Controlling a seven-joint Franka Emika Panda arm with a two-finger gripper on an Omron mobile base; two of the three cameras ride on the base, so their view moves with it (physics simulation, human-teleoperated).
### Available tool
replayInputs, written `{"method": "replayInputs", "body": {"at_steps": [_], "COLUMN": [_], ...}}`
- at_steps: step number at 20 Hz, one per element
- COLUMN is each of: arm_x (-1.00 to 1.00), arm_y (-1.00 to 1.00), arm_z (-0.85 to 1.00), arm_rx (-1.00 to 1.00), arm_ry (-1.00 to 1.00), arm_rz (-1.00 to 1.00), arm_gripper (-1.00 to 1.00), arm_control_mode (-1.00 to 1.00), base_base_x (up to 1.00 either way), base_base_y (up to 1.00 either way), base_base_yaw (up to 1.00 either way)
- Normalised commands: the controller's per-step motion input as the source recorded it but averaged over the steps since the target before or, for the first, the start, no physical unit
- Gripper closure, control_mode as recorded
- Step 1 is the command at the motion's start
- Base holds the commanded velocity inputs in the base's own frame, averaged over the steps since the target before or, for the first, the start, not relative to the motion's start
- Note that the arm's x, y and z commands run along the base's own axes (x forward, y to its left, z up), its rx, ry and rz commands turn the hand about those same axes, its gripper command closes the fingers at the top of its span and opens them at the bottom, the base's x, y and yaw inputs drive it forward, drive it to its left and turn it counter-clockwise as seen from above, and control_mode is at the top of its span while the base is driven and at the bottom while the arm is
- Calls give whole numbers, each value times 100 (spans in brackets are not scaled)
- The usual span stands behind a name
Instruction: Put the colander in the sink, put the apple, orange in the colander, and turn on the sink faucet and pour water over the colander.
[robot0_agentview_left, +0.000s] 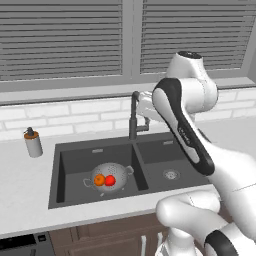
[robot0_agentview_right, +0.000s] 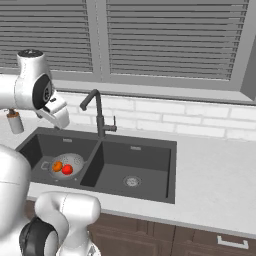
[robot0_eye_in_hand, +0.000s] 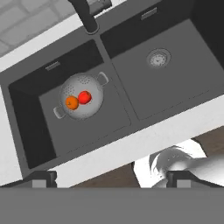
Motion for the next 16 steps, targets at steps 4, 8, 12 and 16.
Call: {"method": "replayInputs", "body": {"at_steps": [4,8,12,16], "arm_x": [26,44,44,36], "arm_y": [-33,-1,0,0], "arm_z": [35,-1,-23,-23], "arm_rx": [2,-1,-8,-12], "arm_ry": [0,-6,-20,-24], "arm_rz": [3,8,12,11], "arm_gripper": [-100,-100,-100,-100], "arm_control_mode": [-100,-100,-100,-100], "base_base_x": [0,0,0,0], "base_base_y": [0,0,0,0], "base_base_yaw": [0,0,0,0]}}
